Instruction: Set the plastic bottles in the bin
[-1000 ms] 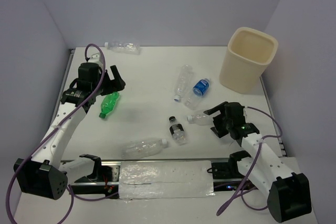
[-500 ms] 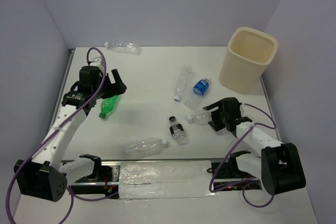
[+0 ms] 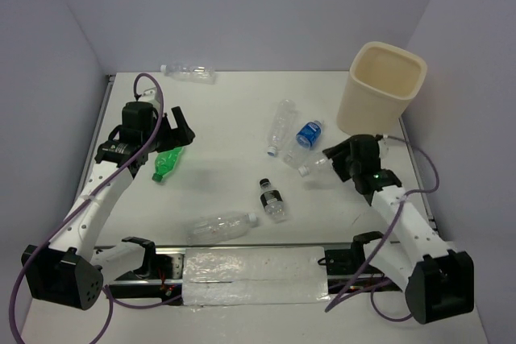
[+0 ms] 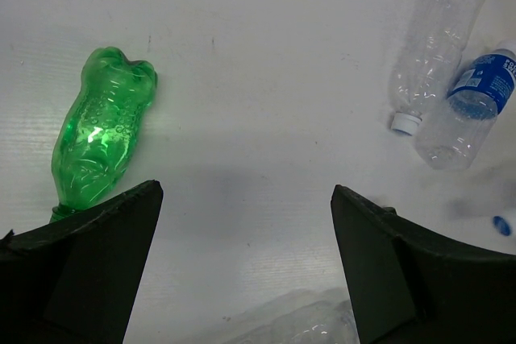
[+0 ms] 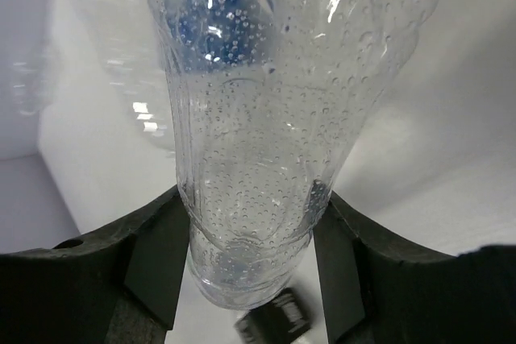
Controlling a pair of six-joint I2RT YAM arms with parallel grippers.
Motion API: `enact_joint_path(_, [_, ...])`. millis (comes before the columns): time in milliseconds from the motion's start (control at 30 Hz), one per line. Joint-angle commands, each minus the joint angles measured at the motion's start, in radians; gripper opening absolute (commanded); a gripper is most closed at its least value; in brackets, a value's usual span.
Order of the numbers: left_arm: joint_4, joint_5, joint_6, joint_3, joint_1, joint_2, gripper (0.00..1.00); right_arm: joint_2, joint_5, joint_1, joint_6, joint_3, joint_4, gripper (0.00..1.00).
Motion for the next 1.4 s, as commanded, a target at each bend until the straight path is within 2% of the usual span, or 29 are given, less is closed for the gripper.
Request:
enact_joint_path(0, [0.042,0.012,-0.020,0.001,-0.005,-0.006,0.99,-0.096,0.114,0.007,-0.231,0.243,-0.083,0.46])
enact_joint_path(133, [0.050,0.021,-0.033,0.006,-0.006,0.005,0.99,-0.042,0.232,0.019,-0.460,0.547,-0.161,0.44])
enact_joint_path(233, [0.051,0.031,-0.036,0.006,-0.008,0.008,0.99,0.046,0.410,0.021,-0.647,0.815,-0.177,0.42])
enact_joint_path(400, [0.030,0.012,-0.022,0.017,-0.009,0.011,0.99,0.215,0.741,0.016,-0.854,1.047,-0.102,0.42])
enact_joint_path(500, [0.021,0.003,-0.013,0.026,-0.009,0.017,0.99,0.356,0.821,0.001,-0.983,1.184,-0.067,0.46])
enact_joint_path(633, [0.015,-0.002,-0.005,0.030,-0.008,0.030,0.99,0.528,0.831,-0.048,-1.080,1.363,-0.062,0.47])
enact_joint_path(800, [-0.005,-0.031,-0.011,0.026,-0.009,0.051,0.99,0.671,0.814,-0.090,-1.112,1.428,-0.071,0.49])
enact_joint_path(833, [-0.013,-0.099,-0.017,0.026,-0.008,0.065,0.99,0.682,0.812,-0.100,-1.108,1.423,-0.067,0.49])
enact_joint_path(1067, [-0.100,-0.280,-0.007,0.053,-0.008,0.151,0.98,0.696,0.814,-0.111,-1.095,1.308,0.010,0.50])
enact_joint_path(1133, [-0.126,-0.345,-0.005,0.061,-0.003,0.166,0.99,0.705,0.830,-0.116,-1.086,1.275,0.019,0.55])
enact_joint_path(1233, [-0.156,-0.388,0.022,0.078,-0.003,0.198,0.99,0.709,0.824,-0.114,-1.078,1.235,0.027,0.80])
enact_joint_path(1267, [-0.162,-0.393,0.030,0.081,-0.003,0.208,0.99,0.712,0.821,-0.113,-1.077,1.232,0.016,0.95])
enact_joint_path(1300, [-0.177,-0.399,0.036,0.086,-0.003,0.227,0.99,0.719,0.820,-0.114,-1.068,1.235,0.009,1.00])
enact_joint_path(1367, [-0.183,-0.405,0.041,0.087,-0.003,0.247,0.99,0.725,0.809,-0.114,-1.055,1.253,-0.025,1.00])
